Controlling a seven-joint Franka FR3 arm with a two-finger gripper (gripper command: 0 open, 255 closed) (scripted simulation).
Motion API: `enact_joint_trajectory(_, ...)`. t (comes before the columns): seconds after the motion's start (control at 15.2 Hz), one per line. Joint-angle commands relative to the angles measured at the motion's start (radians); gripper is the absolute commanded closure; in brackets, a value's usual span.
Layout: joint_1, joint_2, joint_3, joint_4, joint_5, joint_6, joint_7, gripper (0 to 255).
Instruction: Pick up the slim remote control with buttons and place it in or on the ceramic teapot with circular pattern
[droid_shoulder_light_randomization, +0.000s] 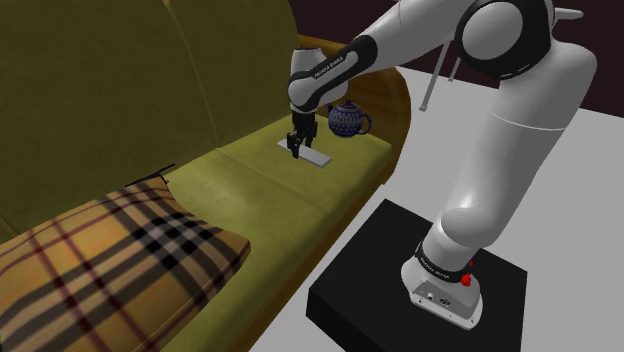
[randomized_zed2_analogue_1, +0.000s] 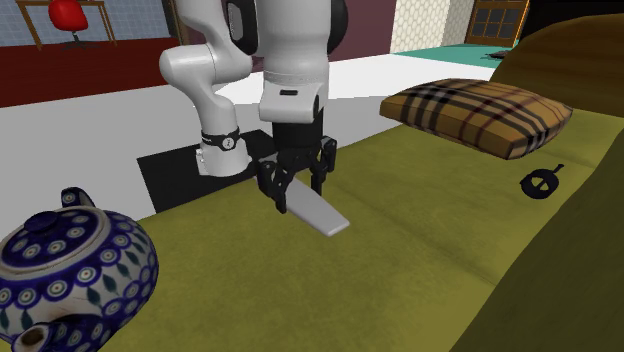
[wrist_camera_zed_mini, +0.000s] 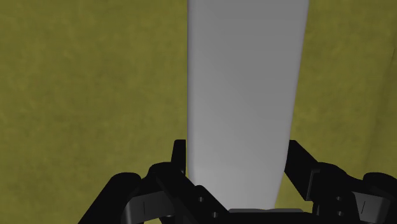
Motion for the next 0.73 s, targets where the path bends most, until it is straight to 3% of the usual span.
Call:
enact_joint_trajectory(0.0, -0.001, -0.015, -0.001, 0.014, -0.001, -0.029, -0.001, 255)
enact_joint_trajectory(0.66, 0.0, -0.078, -0.001, 0.082, -0.005, -0.16, 0.001, 255)
